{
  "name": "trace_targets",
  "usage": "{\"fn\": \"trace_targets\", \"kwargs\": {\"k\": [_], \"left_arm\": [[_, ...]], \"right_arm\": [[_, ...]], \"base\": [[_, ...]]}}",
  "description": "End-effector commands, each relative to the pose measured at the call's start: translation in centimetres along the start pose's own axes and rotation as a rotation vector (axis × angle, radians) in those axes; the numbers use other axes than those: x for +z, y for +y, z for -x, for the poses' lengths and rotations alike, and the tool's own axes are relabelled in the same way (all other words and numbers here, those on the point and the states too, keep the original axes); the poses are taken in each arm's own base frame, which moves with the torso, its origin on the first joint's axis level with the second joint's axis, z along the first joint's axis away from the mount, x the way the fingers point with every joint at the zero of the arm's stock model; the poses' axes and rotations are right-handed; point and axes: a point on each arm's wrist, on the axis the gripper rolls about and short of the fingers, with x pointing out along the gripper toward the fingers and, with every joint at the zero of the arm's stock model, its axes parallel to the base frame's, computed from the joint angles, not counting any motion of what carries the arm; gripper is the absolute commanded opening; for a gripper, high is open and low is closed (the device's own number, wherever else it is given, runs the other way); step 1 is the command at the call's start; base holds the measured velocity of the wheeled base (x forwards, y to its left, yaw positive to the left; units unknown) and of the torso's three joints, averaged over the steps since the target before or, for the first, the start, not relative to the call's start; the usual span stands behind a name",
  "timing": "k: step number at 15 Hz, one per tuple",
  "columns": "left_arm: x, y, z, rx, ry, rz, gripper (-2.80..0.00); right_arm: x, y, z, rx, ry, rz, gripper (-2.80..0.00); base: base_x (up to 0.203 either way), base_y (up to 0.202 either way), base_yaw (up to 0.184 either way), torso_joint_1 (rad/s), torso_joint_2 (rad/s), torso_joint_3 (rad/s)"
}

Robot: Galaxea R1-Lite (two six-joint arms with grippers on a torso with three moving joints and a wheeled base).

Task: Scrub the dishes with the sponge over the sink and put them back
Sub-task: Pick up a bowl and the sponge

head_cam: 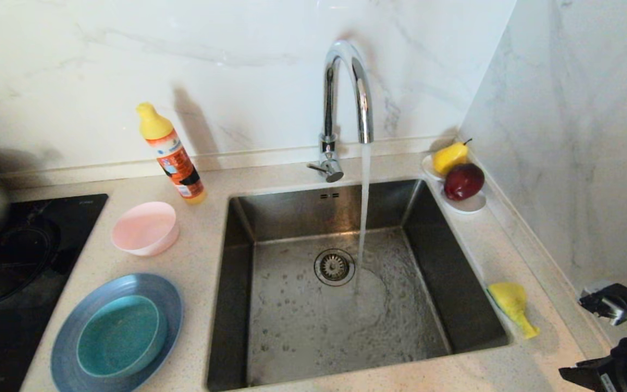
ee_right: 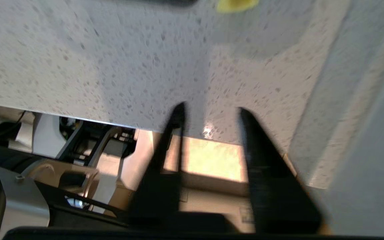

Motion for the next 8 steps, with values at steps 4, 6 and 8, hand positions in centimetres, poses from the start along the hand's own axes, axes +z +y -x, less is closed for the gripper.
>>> {"fn": "trace_targets", "kwargs": {"k": [4, 6, 8], "left_arm": [[0.0, 0.0, 0.0, 0.0, 0.001, 0.0, -2.8], [0.0, 0.0, 0.0, 0.0, 0.001, 0.0, -2.8], [0.0, 0.0, 0.0, 0.0, 0.001, 0.0, -2.8]], "right_arm": [[0.4, -0.2, -1.9, 0.015, 0.053, -0.033, 0.0], [1.0, -0.4, -3.2, 0.005, 0.021, -0.03, 0.0], [1.6, -0.6, -4.3, -0.003, 0.021, -0.036, 0.0]], "base": [[0.0, 0.0, 0.0, 0.0, 0.0, 0.0], [0.0, 0.0, 0.0, 0.0, 0.0, 0.0], [0.0, 0.0, 0.0, 0.0, 0.0, 0.0]]}}
